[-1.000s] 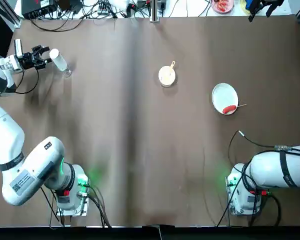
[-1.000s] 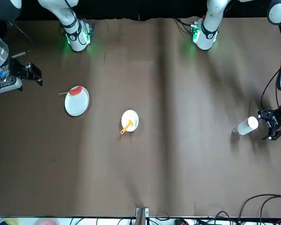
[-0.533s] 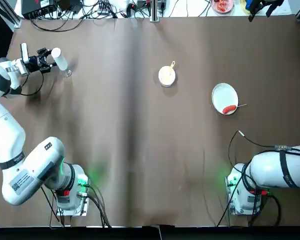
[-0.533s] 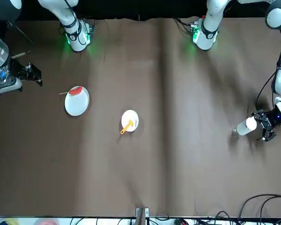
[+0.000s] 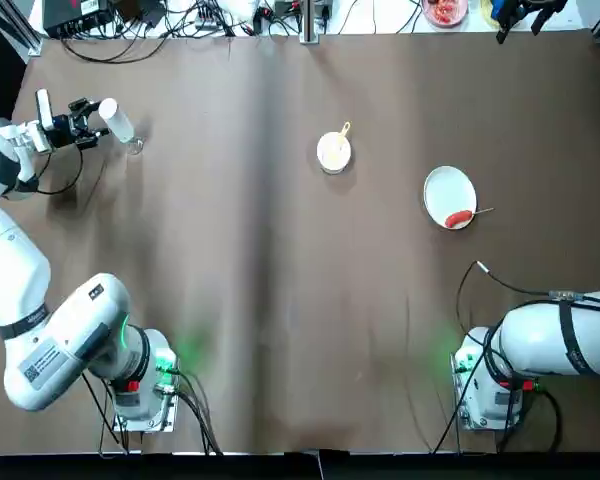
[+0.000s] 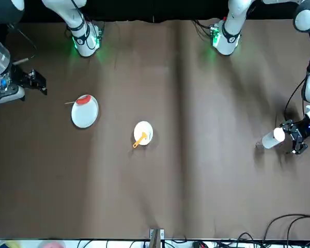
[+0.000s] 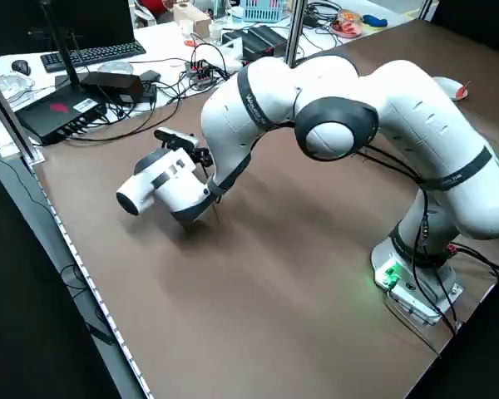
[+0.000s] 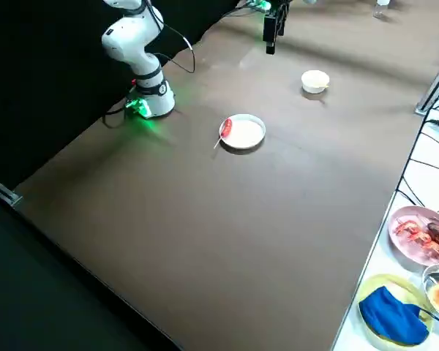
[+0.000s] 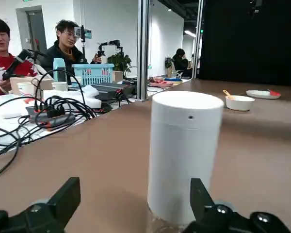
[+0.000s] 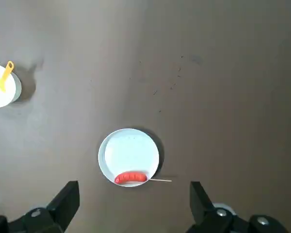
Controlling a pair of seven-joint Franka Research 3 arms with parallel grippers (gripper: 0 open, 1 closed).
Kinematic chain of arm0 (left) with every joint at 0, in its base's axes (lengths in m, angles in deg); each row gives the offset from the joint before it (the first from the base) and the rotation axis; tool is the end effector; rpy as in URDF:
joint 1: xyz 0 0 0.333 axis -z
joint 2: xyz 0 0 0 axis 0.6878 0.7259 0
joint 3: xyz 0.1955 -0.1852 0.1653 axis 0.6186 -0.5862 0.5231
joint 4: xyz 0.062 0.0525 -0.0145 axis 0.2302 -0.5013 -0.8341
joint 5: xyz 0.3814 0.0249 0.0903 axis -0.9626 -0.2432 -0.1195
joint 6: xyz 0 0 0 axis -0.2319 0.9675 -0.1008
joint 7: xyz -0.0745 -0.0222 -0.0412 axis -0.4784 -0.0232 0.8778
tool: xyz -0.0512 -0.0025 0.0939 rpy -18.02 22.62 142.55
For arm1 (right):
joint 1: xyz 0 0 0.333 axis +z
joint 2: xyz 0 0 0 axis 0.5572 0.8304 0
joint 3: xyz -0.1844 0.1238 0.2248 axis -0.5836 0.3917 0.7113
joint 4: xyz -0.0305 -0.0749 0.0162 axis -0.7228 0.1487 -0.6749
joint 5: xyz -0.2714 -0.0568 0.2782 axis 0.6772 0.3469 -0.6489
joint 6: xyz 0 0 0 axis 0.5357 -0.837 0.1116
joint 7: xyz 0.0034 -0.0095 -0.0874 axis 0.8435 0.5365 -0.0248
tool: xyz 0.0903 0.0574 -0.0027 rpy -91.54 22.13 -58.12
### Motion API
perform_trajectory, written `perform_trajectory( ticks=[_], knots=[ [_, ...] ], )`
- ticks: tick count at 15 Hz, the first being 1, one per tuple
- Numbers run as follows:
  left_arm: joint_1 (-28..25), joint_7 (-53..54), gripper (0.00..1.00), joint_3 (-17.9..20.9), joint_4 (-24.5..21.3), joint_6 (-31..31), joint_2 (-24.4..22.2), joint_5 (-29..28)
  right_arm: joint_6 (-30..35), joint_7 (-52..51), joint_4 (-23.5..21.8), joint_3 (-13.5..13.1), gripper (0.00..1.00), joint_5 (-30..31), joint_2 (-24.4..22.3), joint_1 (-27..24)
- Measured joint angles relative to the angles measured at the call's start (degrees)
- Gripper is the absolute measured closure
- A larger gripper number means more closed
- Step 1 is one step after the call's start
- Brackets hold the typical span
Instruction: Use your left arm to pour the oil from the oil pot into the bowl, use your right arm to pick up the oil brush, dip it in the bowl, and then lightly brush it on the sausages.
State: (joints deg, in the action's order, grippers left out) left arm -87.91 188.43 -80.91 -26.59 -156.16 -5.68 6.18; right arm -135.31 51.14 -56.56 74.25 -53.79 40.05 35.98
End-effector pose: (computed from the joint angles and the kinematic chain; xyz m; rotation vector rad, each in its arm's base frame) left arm 0.5482 0.3559 0.1427 1.6752 -1.0563 1.4136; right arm 0.5350 0.0240 0.5910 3.1160 0.3530 0.0036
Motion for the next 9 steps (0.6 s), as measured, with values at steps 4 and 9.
perform_trajectory(
  ticks=[4,9],
  knots=[
    [-0.9,0.0,0.00,-0.1,-0.8,0.9,-0.2,-0.5,0.0,-0.2,0.0,0.0,0.00,0.0,0.1,0.0],
    [-0.2,0.0,0.00,-1.2,-4.3,1.0,-1.3,-3.4,0.2,-0.3,0.0,0.1,0.00,0.0,0.1,0.1]
  ],
)
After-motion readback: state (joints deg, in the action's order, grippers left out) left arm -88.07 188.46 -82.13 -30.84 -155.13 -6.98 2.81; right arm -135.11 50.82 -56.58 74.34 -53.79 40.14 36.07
